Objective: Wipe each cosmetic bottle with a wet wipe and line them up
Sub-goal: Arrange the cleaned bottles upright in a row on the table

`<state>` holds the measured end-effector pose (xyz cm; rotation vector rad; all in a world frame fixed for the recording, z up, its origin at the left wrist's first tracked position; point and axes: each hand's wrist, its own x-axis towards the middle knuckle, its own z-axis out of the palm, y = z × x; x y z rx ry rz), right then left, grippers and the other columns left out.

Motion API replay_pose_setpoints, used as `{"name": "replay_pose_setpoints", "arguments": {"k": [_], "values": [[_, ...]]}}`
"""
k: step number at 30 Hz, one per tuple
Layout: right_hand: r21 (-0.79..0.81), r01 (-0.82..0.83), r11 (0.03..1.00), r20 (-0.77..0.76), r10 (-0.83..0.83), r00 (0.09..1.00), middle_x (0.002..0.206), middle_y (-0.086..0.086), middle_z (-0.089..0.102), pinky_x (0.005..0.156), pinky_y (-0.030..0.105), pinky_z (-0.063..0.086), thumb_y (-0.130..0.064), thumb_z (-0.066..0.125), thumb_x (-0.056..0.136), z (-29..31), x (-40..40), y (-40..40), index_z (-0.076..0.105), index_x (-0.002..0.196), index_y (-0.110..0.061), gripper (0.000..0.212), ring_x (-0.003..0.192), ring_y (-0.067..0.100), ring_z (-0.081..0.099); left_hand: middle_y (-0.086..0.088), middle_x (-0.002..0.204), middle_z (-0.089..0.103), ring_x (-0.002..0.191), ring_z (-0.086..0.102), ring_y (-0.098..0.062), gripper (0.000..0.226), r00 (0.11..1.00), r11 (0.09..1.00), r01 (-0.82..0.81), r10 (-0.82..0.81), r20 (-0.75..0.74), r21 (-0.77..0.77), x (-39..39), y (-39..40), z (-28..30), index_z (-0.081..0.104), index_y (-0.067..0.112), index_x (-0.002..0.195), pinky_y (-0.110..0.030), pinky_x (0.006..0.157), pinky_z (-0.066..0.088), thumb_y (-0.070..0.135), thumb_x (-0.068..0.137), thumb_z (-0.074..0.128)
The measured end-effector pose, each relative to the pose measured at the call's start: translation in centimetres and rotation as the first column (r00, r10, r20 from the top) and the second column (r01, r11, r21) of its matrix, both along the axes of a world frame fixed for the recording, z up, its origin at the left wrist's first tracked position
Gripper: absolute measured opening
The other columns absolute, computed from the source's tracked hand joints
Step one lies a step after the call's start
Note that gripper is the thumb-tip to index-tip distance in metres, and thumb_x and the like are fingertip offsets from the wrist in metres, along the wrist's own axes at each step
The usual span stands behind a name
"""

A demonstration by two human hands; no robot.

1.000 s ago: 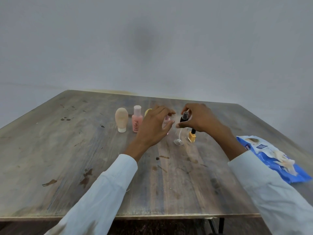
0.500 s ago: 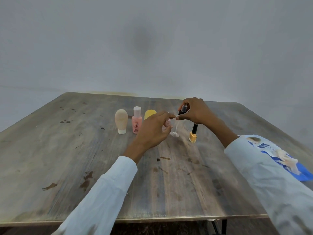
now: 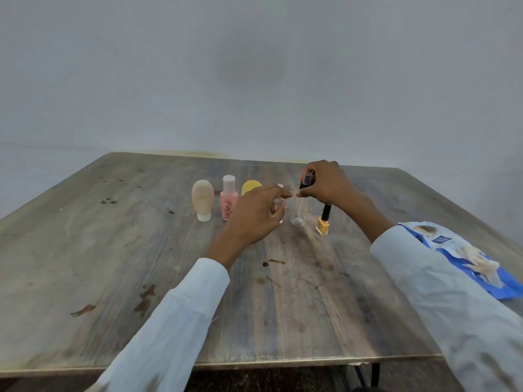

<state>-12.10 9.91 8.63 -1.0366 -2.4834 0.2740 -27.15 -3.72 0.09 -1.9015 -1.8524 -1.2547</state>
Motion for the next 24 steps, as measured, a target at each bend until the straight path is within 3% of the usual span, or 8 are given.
{"name": "replay_pose_setpoints", "arguments": {"k": [6, 11, 17, 21, 24], "values": [[-0.004, -0.036, 0.999, -0.001, 0.036, 0.999, 0.107, 0.003, 0.070, 0.083, 0.035, 0.054, -0.036, 0.096, 0.078, -0.2, 0.4, -0.2, 0.072, 0.110, -0.012, 0.046, 0.101, 0.024, 0.066, 0.012, 0.127, 0.073, 0.079, 0.069, -0.006, 0.028, 1.000, 1.000, -0.012, 0.012, -0.004, -0.016, 0.0, 0.0, 0.0, 0.075, 0.027, 0.126, -0.031, 0.080, 0.062, 0.026, 0.099, 0.072], [-0.046, -0.042, 0.998, -0.029, 0.041, 0.999, 0.103, 0.002, 0.074, 0.068, 0.023, 0.047, -0.042, 0.097, 0.075, 0.7, 1.9, 0.0, 0.070, 0.114, -0.014, 0.055, 0.094, 0.020, 0.069, 0.010, 0.131, 0.073, 0.077, 0.069, -0.004, 0.027, 1.000, 1.000, -0.011, 0.011, -0.004, -0.018, -0.1, 0.1, 0.0, 0.075, 0.027, 0.126, -0.025, 0.080, 0.060, 0.028, 0.099, 0.072], [-0.042, 0.017, 0.999, 0.087, -0.013, 0.996, 0.106, -0.001, 0.071, 0.081, 0.033, 0.047, -0.054, 0.087, 0.083, 0.7, 4.5, 0.9, 0.071, 0.116, -0.020, 0.050, 0.100, 0.019, 0.066, 0.011, 0.126, 0.073, 0.078, 0.066, -0.004, 0.026, 1.000, 1.000, -0.003, 0.003, -0.012, -0.018, -0.1, 0.1, -0.1, 0.075, 0.027, 0.124, -0.028, 0.079, 0.059, 0.026, 0.099, 0.071], [-0.053, 0.020, 0.998, 0.260, -0.005, 0.966, 0.107, -0.001, 0.073, 0.088, 0.037, 0.054, -0.033, 0.088, 0.088, 0.1, 5.3, 0.9, 0.071, 0.117, -0.024, 0.035, 0.102, 0.020, 0.067, 0.014, 0.119, 0.075, 0.080, 0.062, -0.001, 0.027, 1.000, 1.000, -0.006, 0.006, -0.006, -0.011, -0.1, 0.1, -0.2, 0.075, 0.026, 0.125, -0.031, 0.080, 0.061, 0.024, 0.099, 0.071], [-0.092, -0.007, 0.996, 0.307, 0.035, 0.951, 0.104, -0.001, 0.076, 0.088, 0.039, 0.061, -0.019, 0.088, 0.089, -0.8, 5.4, 1.2, 0.077, 0.112, -0.024, 0.026, 0.086, 0.013, 0.068, 0.015, 0.115, 0.075, 0.078, 0.065, -0.004, 0.027, 1.000, 1.000, -0.012, 0.012, -0.002, -0.015, -0.2, 0.1, -0.1, 0.076, 0.026, 0.126, -0.033, 0.077, 0.062, 0.025, 0.100, 0.070]]}}
